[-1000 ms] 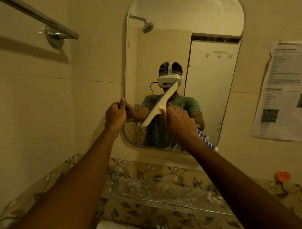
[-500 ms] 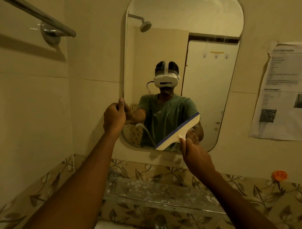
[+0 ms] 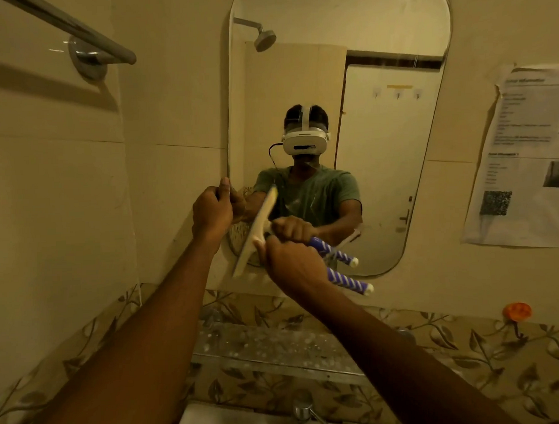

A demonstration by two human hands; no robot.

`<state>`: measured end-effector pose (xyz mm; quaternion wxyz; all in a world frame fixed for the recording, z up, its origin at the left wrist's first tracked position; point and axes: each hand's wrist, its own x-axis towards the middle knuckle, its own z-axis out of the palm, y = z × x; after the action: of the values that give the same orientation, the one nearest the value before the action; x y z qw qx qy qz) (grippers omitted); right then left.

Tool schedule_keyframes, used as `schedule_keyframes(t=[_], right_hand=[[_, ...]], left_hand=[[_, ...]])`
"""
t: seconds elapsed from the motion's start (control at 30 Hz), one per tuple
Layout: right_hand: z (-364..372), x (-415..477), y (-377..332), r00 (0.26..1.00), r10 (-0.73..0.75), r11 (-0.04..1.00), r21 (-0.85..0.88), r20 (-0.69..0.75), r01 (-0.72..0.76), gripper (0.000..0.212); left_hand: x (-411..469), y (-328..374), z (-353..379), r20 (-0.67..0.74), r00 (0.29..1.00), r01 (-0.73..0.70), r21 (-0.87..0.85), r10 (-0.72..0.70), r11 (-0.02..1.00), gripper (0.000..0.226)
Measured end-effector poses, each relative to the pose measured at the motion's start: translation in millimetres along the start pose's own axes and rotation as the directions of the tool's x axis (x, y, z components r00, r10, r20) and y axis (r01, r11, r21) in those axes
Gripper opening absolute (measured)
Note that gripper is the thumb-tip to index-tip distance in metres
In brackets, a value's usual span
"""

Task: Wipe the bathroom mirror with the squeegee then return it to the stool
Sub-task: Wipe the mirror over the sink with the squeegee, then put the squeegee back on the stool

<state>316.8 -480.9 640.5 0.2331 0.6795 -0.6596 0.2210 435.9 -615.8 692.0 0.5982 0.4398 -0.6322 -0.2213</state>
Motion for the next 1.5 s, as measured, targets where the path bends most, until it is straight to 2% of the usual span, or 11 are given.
schedule_keyframes(t=[0.17,0.4,0.63,0.73,0.83,1.03,1.27,1.5], right_hand=[[-0.1,12.5,-4.8,0.999,0.013,1.000,0.003,0.034,-0.013,0.048],[0.1,-17.5,53.3,0.997,0.000,0.995,-0.096,0.074,0.007,0.052],[7.9,-41.0,98.1,0.997,0.029,0.994,-0.107,0.073,-0.021,0.062],[7.6,-58.1,122.1,0.998,0.044,0.982,-0.188,0.043,-0.035,0.061],[3.6,-77.9,143.4,0.999,0.047,0.965,-0.258,0.021,-0.040,0.071],[1.2,-96.0,163.4,0.987,0.139,0.949,-0.296,0.075,-0.111,0.054],[3.3,-120.8,189.5,0.967,0.224,0.954,-0.230,0.122,-0.192,0.059],[-3.0,-148.3,202.7,0.940,0.305,0.938,-0.220,0.154,-0.269,0.045]], left_hand=[[-0.6,-0.8,-1.3,0.010,1.000,0.007,-0.010,-0.007,1.000,0.038],[-2.1,1.4,0.5,-0.014,0.999,0.035,-0.012,-0.035,0.999,0.041],[-7.4,2.5,4.1,-0.078,0.997,0.024,-0.007,-0.024,1.000,0.041],[-10.0,3.1,6.7,-0.111,0.993,0.032,-0.014,-0.034,0.999,0.041],[-11.5,2.8,9.4,-0.139,0.990,0.036,-0.012,-0.037,0.999,0.043],[-13.8,2.4,12.6,-0.174,0.984,0.048,-0.007,-0.049,0.999,0.043],[-21.1,1.0,12.6,-0.182,0.979,0.093,-0.004,-0.092,0.996,0.048],[-33.3,1.7,13.6,-0.208,0.972,0.113,-0.011,-0.113,0.993,0.051]])
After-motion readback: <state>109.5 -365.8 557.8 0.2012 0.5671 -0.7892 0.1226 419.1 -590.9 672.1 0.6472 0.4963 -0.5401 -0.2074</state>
